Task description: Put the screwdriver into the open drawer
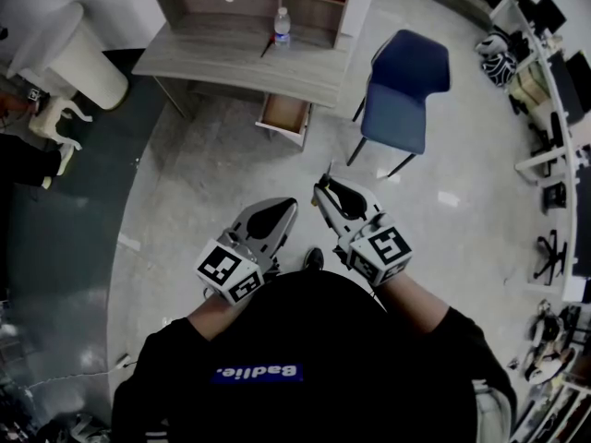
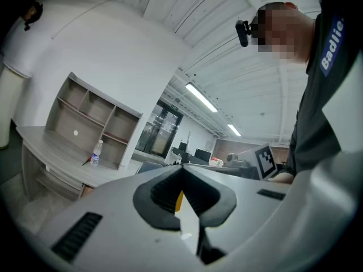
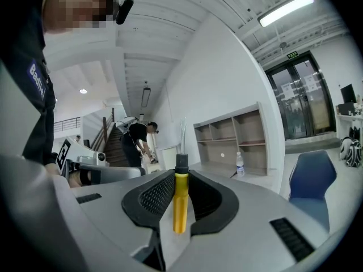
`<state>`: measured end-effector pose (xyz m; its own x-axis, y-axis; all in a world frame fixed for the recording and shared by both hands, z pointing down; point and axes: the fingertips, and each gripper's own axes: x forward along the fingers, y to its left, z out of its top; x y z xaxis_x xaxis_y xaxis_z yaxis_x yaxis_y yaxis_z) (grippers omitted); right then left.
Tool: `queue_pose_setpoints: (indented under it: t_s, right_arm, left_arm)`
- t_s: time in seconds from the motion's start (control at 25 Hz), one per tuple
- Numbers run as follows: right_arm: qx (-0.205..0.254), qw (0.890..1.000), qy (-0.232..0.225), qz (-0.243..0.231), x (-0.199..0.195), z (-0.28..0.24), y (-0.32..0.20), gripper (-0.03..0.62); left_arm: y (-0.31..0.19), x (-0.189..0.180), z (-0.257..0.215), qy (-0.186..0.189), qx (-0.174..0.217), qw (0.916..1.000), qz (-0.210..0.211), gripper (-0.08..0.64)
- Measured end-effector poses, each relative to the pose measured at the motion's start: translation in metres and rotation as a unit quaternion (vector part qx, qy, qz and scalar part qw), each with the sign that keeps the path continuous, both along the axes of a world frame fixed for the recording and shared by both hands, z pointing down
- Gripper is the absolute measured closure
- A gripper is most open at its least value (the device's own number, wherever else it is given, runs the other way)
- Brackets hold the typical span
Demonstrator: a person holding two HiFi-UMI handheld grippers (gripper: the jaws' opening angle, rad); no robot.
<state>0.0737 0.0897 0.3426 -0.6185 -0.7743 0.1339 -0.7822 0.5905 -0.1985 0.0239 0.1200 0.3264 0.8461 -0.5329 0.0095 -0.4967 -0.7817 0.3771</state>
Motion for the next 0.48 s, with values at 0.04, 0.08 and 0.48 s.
queue_pose_setpoints:
  t_s: [0.04,0.08,0.48]
  right_arm:
    - [-0.001,1.0,-0.002,-0.001,0.0,0.0,0.0,0.497]
    - [-0.001,1.0,-0.003,-0.002,0.001,0.0,-0.001,0.497]
    - [-0.001,1.0,-0.012,-0.018,0.022,-0.002,-0.006,0.497]
  left_arm:
    - [0.0,0.001,0.0,0.0,0.0,1.0,0.0,0.558]
    - [-0.001,0.002,0.001,0.0,0.0,1.0,-0.001,0.558]
    - [-0.006,0.022,-0.003,-0.008,0.002,0.9998,-0.02,0.558]
